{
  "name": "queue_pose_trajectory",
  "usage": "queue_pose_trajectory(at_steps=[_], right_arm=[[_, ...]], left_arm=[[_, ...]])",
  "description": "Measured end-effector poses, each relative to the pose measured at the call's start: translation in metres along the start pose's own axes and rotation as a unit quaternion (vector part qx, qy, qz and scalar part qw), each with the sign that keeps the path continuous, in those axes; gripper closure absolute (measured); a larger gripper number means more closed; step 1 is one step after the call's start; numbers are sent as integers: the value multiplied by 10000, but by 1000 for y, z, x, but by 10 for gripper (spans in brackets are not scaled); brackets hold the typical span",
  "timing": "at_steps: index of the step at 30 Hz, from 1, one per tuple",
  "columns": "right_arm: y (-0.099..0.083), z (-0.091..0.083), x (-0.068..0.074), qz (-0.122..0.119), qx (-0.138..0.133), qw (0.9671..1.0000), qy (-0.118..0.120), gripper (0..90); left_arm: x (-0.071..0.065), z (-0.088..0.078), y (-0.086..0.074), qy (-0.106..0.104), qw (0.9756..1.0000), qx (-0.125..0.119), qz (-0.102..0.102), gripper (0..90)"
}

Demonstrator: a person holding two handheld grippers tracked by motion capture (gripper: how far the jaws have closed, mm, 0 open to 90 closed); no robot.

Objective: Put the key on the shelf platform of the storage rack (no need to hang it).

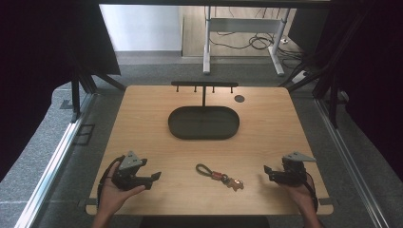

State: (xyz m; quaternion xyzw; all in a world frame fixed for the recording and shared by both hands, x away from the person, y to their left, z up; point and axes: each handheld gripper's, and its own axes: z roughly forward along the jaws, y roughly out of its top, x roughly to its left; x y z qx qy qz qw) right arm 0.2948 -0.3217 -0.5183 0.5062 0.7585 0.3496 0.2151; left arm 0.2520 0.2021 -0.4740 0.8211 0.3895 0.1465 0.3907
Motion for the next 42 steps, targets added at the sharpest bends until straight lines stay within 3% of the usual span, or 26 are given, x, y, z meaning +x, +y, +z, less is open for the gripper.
queue_pose_trajectory(at_steps=[9,21,28,34,37,41,42], right_arm=[[3,-5,-1,-36,7,9998,220,212],[8,-12,-3,-125,4,9994,333,266],[22,-14,1,-417,201,9969,628,300],[47,-16,18,-911,468,9902,949,318],[54,-16,24,-1034,490,9879,1051,322],[68,-14,35,-1295,567,9819,1262,341],[74,-13,40,-1383,618,9791,1360,356]], left_arm=[[2,3,0,-14,10000,38,-8,269],[2,-2,-1,4,10000,-13,-45,269],[3,-3,-1,16,10000,-14,-86,269],[2,-4,-1,-51,10000,-17,-38,269],[3,-5,-1,-74,9999,-43,-75,269],[5,-6,-2,-67,9999,-62,-78,269],[4,-7,-2,-68,9999,-66,-85,269]])
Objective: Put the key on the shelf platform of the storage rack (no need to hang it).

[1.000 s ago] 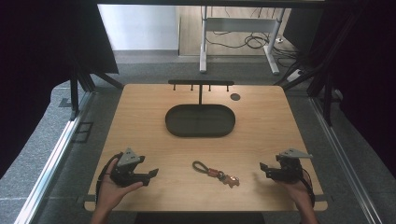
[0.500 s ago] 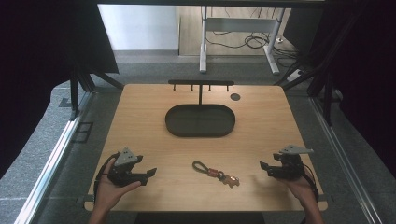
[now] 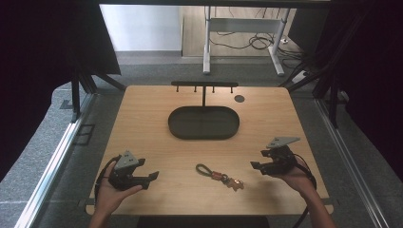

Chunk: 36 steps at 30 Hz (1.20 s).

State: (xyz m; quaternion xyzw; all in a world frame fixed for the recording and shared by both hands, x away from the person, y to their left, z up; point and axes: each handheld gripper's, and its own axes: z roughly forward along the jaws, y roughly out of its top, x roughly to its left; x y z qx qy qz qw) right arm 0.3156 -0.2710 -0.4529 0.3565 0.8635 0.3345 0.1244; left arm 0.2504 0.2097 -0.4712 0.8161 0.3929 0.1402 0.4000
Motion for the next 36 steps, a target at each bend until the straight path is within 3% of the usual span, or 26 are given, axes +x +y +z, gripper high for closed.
queue_pose_trajectory(at_steps=[6,14,17,24,31,34,36], right_arm=[[18,4,10,-282,210,9994,64,375],[43,14,25,-735,605,9953,189,396],[48,21,31,-820,695,9937,313,405],[53,44,47,-990,1029,9881,569,420],[54,56,56,-1100,1288,9834,655,451],[55,65,62,-1190,1470,9788,788,472],[56,67,64,-1212,1515,9777,810,475]], left_arm=[[-2,1,0,-18,10000,10,27,269],[1,8,-4,-57,10000,51,-60,270],[0,9,-3,-72,9999,94,-3,269],[-1,10,-2,-76,9999,73,-3,269],[-4,11,-1,-117,9999,83,62,269],[-6,11,0,-138,9998,91,112,269],[-7,10,0,-130,9998,72,102,269]])
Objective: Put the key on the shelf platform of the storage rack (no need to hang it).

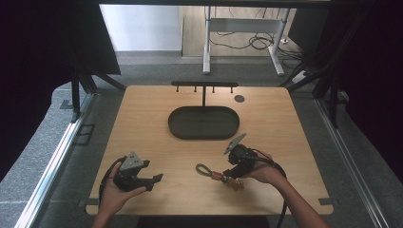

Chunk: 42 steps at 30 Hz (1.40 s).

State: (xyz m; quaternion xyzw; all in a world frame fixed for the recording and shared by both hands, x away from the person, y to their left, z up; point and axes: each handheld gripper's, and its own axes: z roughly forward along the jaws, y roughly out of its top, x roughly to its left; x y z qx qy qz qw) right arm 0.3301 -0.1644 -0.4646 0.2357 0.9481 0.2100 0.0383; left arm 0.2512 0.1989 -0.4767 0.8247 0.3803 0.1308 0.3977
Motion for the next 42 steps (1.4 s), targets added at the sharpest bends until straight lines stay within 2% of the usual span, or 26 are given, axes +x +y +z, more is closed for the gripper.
queue_pose_trajectory(at_steps=[5,14,22,33,42], right_arm=[[7,11,5,-173,191,9996,120,495],[16,28,11,-269,436,9985,213,512],[20,38,13,-353,604,9973,235,529],[26,50,16,-472,876,9950,122,559],[28,56,16,-499,919,9944,119,620]], left_arm=[[0,-2,0,14,10000,-27,-22,269],[1,-3,0,5,10000,-44,-22,269],[1,-3,0,-4,10000,-47,-12,269],[2,-6,0,17,9999,-90,-47,269],[4,-6,-1,32,9999,-82,-65,269]])
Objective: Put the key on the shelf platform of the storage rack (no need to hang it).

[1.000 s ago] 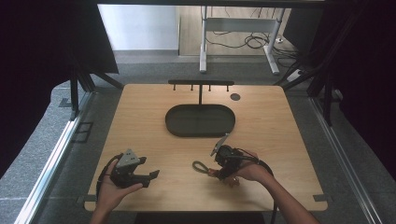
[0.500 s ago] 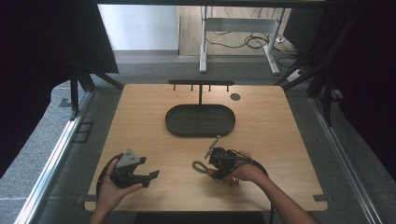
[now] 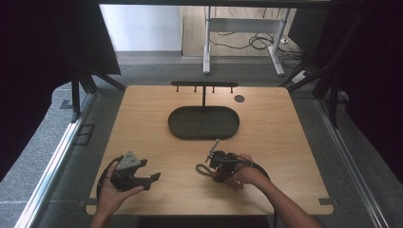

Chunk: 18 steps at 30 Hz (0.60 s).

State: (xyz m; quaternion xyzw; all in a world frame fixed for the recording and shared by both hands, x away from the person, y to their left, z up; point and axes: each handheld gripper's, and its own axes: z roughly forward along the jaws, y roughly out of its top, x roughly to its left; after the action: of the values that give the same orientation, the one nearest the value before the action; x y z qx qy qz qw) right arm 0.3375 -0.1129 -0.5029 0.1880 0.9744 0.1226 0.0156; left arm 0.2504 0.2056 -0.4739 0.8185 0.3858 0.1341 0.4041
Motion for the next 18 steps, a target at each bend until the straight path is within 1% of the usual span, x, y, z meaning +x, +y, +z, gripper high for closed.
queue_pose_trajectory(at_steps=[4,8,10,11,13,14,15,18], right_arm=[[1,0,1,-36,45,10000,-56,661],[0,-1,2,-41,29,10000,-70,665],[-1,-1,2,-6,9,10000,-57,667],[-1,-1,1,-39,9,10000,-81,668],[-3,-4,-1,2,-25,10000,-39,668],[-5,-11,-3,48,-116,9999,6,669],[-5,-11,-3,48,-116,9999,6,669],[-8,-24,-7,88,-267,9996,41,670]], left_arm=[[0,-2,0,8,10000,-23,0,269],[0,-2,0,21,10000,-28,-5,269],[0,-2,1,18,10000,-29,4,269],[0,-3,1,22,10000,-34,-1,269],[0,-3,1,34,10000,-39,-12,269],[0,-3,0,39,10000,-42,-17,269],[1,-3,0,46,10000,-43,-24,269],[1,-4,0,51,10000,-41,-16,269]])
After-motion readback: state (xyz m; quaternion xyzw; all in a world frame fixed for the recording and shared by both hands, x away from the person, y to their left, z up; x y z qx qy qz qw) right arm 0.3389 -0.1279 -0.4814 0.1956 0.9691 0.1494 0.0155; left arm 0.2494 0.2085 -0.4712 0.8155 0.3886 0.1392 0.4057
